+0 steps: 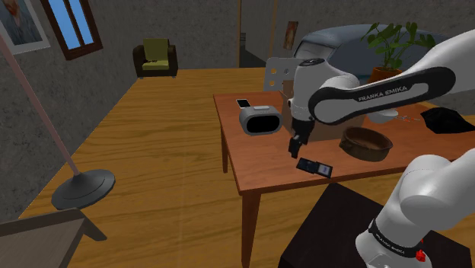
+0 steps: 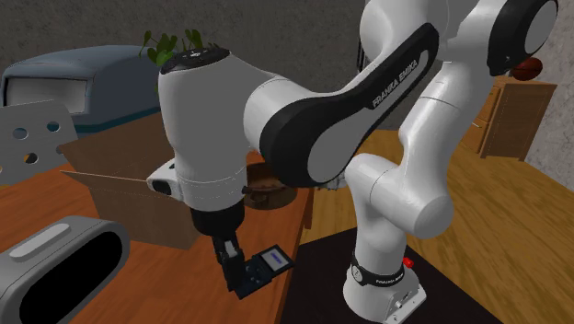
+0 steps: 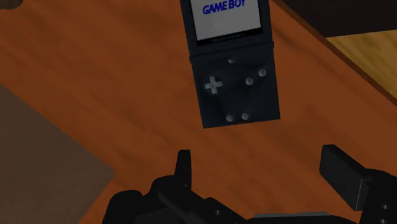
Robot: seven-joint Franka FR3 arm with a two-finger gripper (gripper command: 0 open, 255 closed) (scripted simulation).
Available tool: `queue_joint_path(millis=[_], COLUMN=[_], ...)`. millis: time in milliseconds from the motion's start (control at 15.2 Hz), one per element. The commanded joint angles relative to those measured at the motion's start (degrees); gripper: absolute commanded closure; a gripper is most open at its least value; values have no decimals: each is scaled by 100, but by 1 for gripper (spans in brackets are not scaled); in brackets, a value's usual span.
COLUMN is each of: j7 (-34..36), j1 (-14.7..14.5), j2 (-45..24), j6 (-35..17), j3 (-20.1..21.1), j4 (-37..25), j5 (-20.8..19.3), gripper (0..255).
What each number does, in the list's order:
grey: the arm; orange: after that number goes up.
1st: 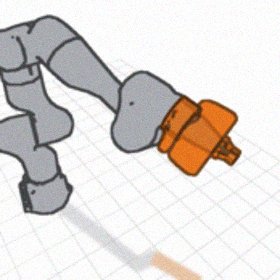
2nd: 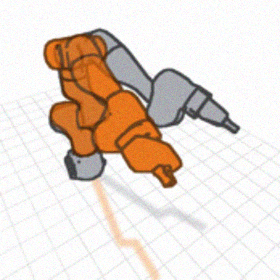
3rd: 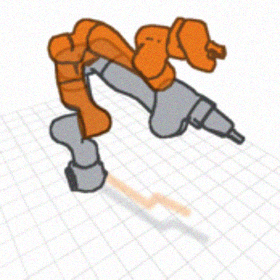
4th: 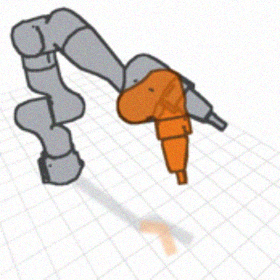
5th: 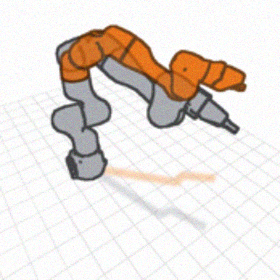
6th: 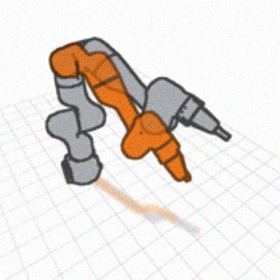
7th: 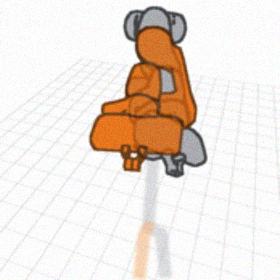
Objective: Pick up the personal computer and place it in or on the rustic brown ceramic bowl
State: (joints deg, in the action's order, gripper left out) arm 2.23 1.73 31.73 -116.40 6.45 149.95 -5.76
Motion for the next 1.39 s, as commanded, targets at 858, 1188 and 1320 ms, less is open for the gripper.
queue_joint_path(millis=[858,1188,1320], j7=[102,102,99], j1=[90,90,93], j2=[-455,-455,-456], j6=[-850,-850,-852], j3=[41,41,38], j4=[431,431,431], j5=[-200,-200,-202], gripper=[0,255,255])
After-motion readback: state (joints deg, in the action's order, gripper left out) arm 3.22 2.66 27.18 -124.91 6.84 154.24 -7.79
